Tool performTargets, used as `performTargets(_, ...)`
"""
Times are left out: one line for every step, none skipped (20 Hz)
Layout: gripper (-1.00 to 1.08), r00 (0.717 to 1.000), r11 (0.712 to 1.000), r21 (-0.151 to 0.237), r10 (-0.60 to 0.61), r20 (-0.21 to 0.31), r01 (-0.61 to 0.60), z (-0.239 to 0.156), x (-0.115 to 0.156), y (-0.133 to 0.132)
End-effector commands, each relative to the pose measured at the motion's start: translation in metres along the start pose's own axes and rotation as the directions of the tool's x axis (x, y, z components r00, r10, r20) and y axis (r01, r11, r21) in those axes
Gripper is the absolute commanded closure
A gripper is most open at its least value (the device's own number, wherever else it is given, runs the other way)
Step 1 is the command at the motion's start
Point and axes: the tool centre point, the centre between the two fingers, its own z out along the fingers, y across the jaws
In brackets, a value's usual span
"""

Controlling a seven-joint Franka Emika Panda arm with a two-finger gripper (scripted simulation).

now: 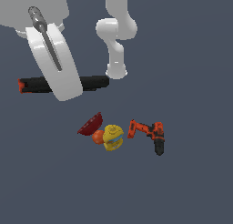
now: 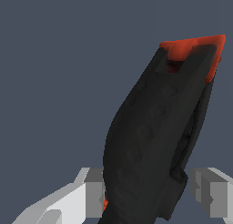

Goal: Pick up a designated object from a clutter of objects.

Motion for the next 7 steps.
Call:
performTargets(1.08, 1.0, 1.0, 0.001, 0.0, -0.001, 0.0, -0.0045, 0.0021, -0.001)
performTargets(1.08, 1.0, 1.0, 0.001, 0.0, -0.001, 0.0, -0.0053, 0.0025, -0.0013)
performTargets(1.08, 1.0, 1.0, 0.001, 0.0, -0.001, 0.0, -0.0059, 0.0028, -0.0015)
performTargets(1.08, 1.0, 1.0, 0.001, 0.0, -0.001, 0.0, -0.0063, 0.003, -0.0017)
performTargets(1.08, 1.0, 1.0, 0.001, 0.0, -0.001, 0.0, -0.0065, 0.0031, -0.0018)
performTargets(1.08, 1.0, 1.0, 0.001, 0.0, -0.001, 0.0, -0.0065, 0.0032, -0.0019)
performTargets(1.08, 1.0, 1.0, 0.001, 0.0, -0.001, 0.0, -0.0064, 0.0031, -0.002)
